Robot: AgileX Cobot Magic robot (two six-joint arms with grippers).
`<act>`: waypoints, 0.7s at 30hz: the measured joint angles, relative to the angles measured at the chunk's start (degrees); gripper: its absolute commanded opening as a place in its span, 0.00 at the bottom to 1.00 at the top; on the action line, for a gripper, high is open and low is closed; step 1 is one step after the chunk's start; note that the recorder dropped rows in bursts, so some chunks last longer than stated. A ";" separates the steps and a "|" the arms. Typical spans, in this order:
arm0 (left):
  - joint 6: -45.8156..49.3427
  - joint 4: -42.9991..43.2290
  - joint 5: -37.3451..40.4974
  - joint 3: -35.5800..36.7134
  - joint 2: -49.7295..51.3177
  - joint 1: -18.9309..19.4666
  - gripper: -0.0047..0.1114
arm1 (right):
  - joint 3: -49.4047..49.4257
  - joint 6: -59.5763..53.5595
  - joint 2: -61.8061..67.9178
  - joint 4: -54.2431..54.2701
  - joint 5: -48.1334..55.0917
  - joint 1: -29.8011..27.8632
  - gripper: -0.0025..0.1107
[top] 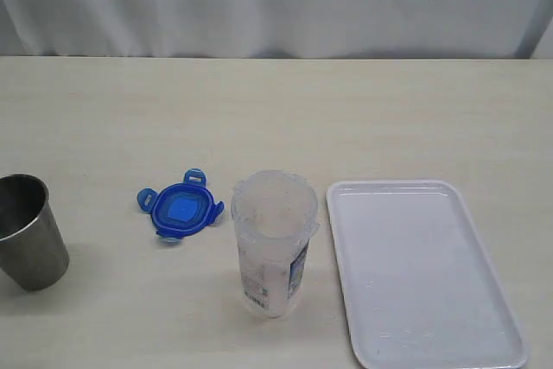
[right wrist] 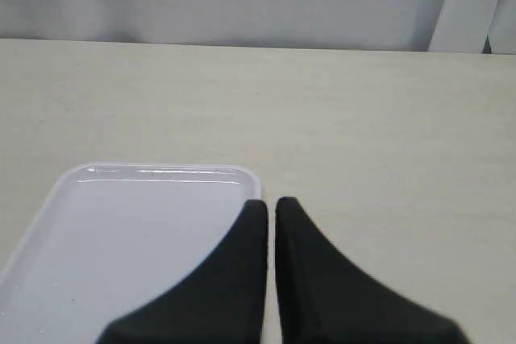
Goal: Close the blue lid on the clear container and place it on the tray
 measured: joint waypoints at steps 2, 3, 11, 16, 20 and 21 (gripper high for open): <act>0.00 0.41 -3.06 0.00 0.00 0.00 0.04 | 0.00 0.00 0.00 0.00 0.00 0.00 0.06; 0.00 0.51 -5.20 0.00 0.00 0.00 0.04 | 0.00 0.00 0.00 0.00 0.00 0.00 0.06; -0.23 0.02 -22.61 0.00 0.00 0.00 0.04 | 0.00 0.00 0.00 0.00 0.00 0.00 0.06; -2.51 -0.20 -34.10 0.00 0.00 0.00 0.04 | 0.00 0.00 0.00 0.00 0.00 0.00 0.06; -6.28 -0.20 -40.25 0.00 0.00 0.00 0.07 | 0.00 0.00 0.00 0.00 0.00 0.00 0.06; -7.41 -0.20 -41.92 0.00 0.00 0.00 0.11 | 0.00 0.00 0.00 0.00 0.00 0.00 0.06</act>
